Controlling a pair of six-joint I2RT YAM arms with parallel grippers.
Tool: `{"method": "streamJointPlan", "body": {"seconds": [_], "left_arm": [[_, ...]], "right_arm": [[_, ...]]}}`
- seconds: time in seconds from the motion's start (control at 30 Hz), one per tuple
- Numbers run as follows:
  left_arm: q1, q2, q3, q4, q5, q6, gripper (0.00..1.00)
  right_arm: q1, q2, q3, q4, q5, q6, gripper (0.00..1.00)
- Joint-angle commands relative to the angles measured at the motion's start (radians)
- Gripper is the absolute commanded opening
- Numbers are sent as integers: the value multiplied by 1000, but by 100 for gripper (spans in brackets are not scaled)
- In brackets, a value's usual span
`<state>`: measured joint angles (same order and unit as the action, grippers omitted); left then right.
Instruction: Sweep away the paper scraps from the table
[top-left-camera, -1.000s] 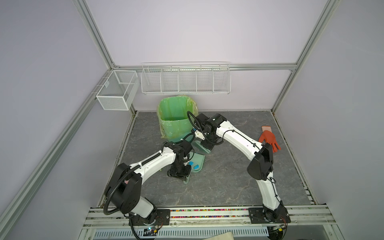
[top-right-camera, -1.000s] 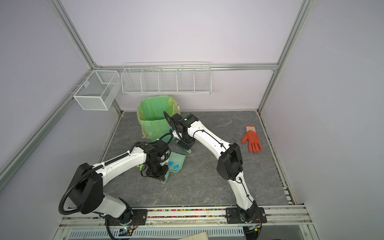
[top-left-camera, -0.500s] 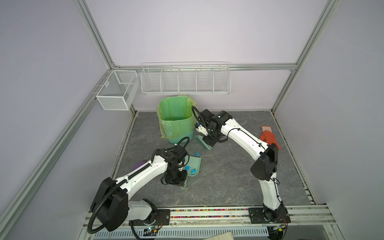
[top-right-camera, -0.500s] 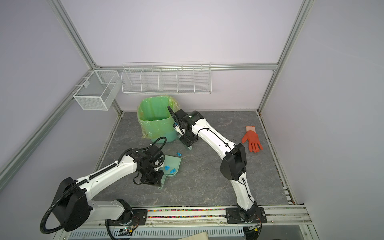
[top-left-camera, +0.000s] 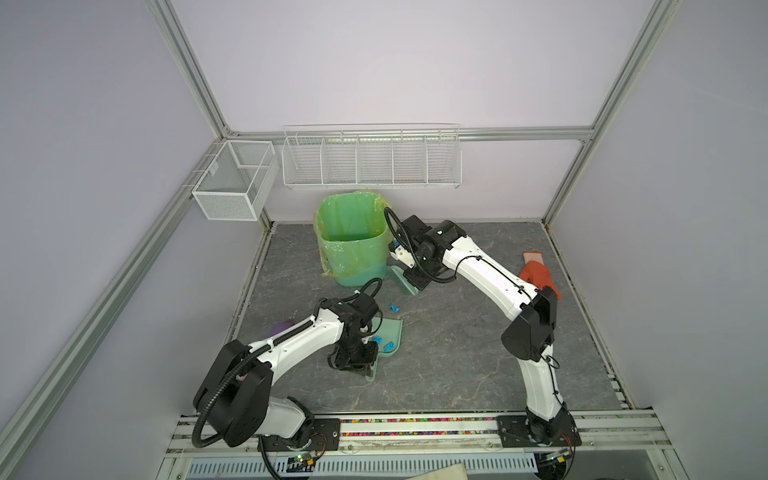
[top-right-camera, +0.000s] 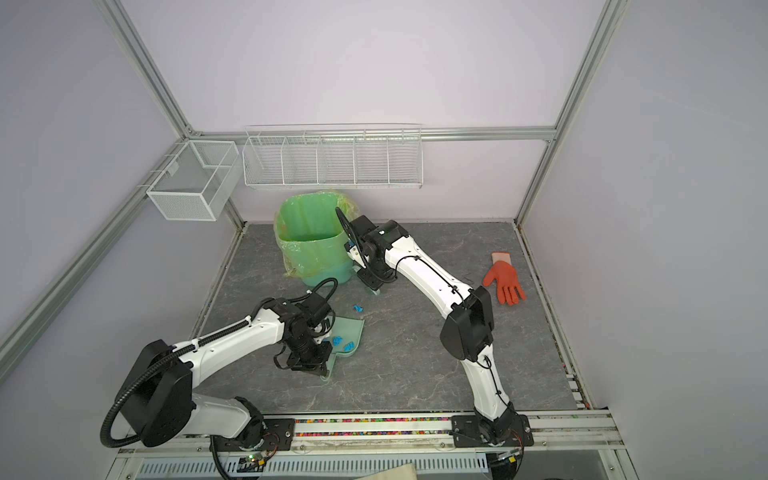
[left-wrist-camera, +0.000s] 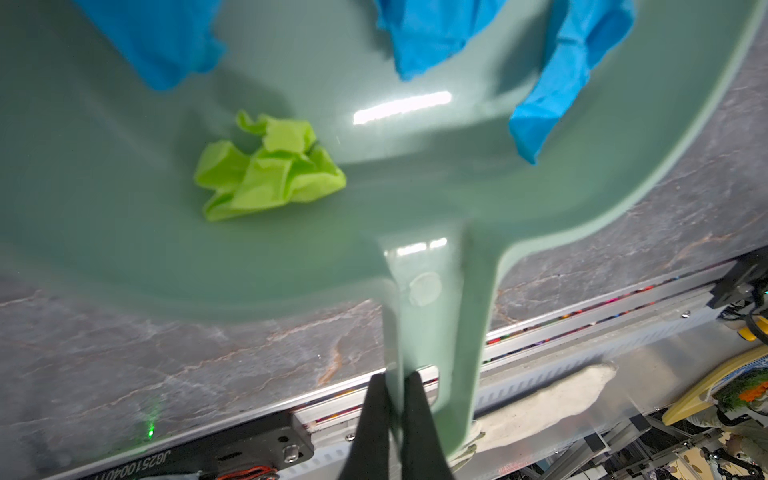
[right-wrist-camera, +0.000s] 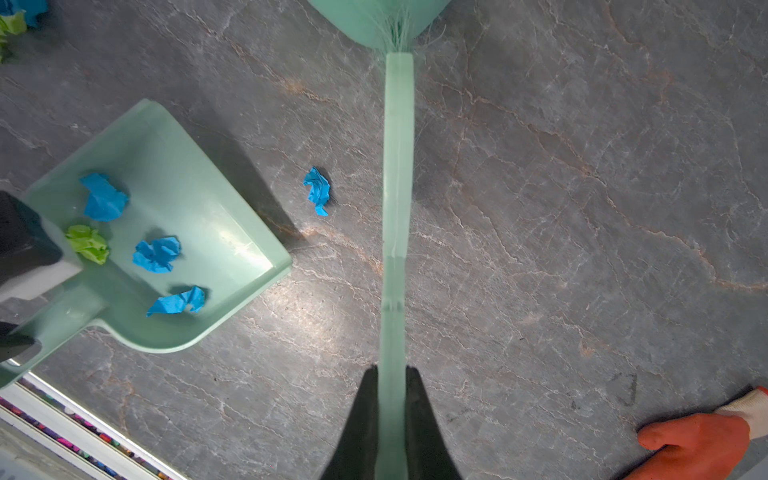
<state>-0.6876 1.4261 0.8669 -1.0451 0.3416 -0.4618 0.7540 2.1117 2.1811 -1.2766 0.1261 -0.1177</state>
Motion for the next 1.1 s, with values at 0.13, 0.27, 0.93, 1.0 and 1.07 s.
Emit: {"method": "streamJointPlan", "body": {"seconds": [0.13, 0.27, 0.93, 1.0, 1.07], "left_arm": [[-3, 56, 55, 8, -27, 25, 0], [-1, 87, 82, 7, -45, 45, 0], [49, 211, 166, -2, -47, 126, 0], [53, 217, 165, -7, -46, 132, 0], [54, 219, 162, -5, -47, 138, 0]], "right_arm": [[5, 6, 8, 42, -57, 19, 7], [5, 16, 5, 61, -73, 22, 7], [78, -148, -239, 121, -147, 114, 7], [90, -215, -302, 170, -185, 136, 7], [95, -268, -348, 205, -224, 162, 7]]}}
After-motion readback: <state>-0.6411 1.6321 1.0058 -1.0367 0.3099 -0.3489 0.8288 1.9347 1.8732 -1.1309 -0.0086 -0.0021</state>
